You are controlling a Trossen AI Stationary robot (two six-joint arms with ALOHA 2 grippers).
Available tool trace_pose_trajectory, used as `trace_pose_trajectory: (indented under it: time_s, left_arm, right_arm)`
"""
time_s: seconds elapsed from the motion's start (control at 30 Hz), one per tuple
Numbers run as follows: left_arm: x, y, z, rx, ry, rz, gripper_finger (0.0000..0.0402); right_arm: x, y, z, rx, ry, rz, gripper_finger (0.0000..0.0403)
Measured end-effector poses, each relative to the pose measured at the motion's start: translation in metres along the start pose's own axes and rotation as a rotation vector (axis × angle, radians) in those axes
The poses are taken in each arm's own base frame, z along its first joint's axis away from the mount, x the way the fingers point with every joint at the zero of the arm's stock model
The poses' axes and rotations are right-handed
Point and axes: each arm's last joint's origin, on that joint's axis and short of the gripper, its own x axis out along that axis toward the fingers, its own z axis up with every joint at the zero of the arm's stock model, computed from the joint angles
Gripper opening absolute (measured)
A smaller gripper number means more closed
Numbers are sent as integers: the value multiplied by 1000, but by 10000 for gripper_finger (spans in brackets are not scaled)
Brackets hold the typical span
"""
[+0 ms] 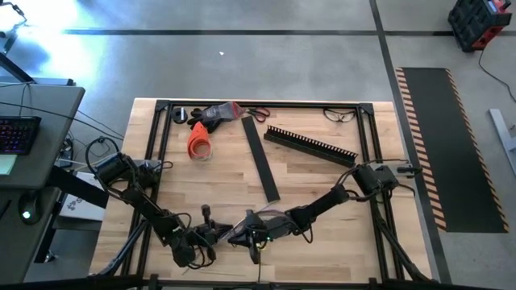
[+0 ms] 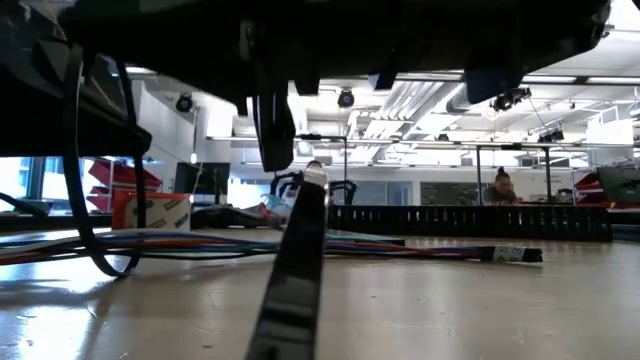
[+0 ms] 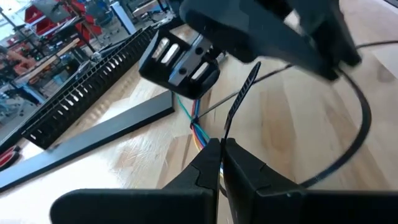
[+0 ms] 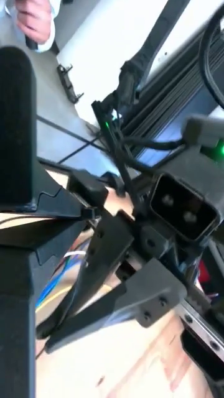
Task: Ziptie cables
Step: Wrap the black zip tie on the cable
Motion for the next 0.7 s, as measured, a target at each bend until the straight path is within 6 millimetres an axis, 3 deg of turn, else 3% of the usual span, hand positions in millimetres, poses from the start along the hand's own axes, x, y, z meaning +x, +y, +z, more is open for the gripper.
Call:
trace_pose_trajectory:
  time_s: [0.3, 0.7]
  left_arm:
    - [-1, -1, 0, 18, 3, -24, 0]
    - [-1, -2, -1, 28, 6, -37, 0]
  right_arm:
    - [-1, 7, -3, 42, -10, 0, 0]
    - [0, -2, -1, 133, 4, -28, 0]
